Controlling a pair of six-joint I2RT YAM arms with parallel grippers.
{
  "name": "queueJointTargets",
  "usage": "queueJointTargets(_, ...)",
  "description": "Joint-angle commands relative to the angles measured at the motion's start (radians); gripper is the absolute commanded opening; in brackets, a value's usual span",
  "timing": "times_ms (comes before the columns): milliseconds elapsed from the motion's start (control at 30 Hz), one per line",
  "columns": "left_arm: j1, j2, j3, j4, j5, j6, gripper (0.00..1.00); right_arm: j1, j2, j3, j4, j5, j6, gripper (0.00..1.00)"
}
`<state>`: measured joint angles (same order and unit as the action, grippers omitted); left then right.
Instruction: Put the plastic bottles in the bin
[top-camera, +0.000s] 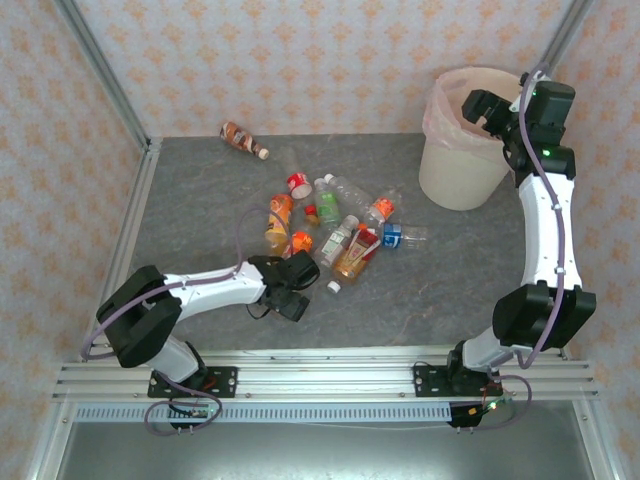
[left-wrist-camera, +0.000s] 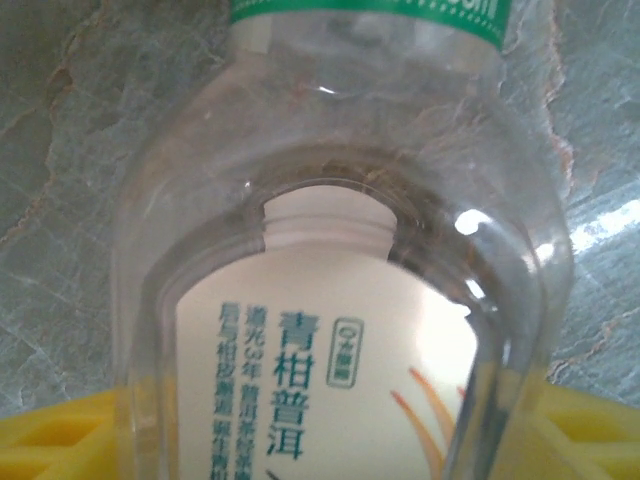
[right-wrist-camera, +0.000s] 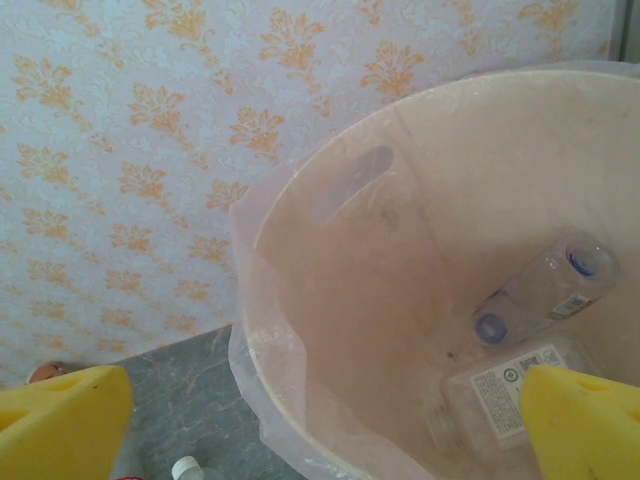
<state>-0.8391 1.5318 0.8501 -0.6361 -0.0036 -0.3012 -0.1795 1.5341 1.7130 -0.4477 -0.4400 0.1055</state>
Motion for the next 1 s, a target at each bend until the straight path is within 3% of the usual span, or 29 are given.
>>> queueJointTargets(0, -0.016, -0.032, 0.016, -0.007, -0.041, 0.010, 0.67, 0.007, -0.031, -0.012, 0.035, -0.025, 0.023, 0.99)
queueJointTargets(300, -0.017, -0.222, 0.049, 0.003, -0.004, 0.012, 0.54, 0.010, -0.067, -0.066, 0.088, -0.011, 0.108, 0.99)
queueJointTargets(467, -0.015, -0.273, 0.115, 0.172, 0.080, 0.010, 0.54, 0.014, -0.097, -0.109, 0.115, -0.071, 0.203, 0.99)
queueJointTargets(600, -0.014, -0.235, 0.193, 0.332, 0.134, 0.023, 0.55, 0.048, -0.119, -0.170, 0.146, -0.136, 0.316, 0.99)
queueJointTargets(700, -0.011, -0.178, 0.260, 0.410, 0.192, 0.041, 0.55, 0.088, -0.119, -0.178, 0.097, -0.143, 0.308, 0.99)
queueJointTargets(967, -0.006, -0.058, 0.469, 0.286, 0.166, 0.128, 0.55, 0.210, -0.189, -0.241, 0.016, -0.273, 0.161, 0.99)
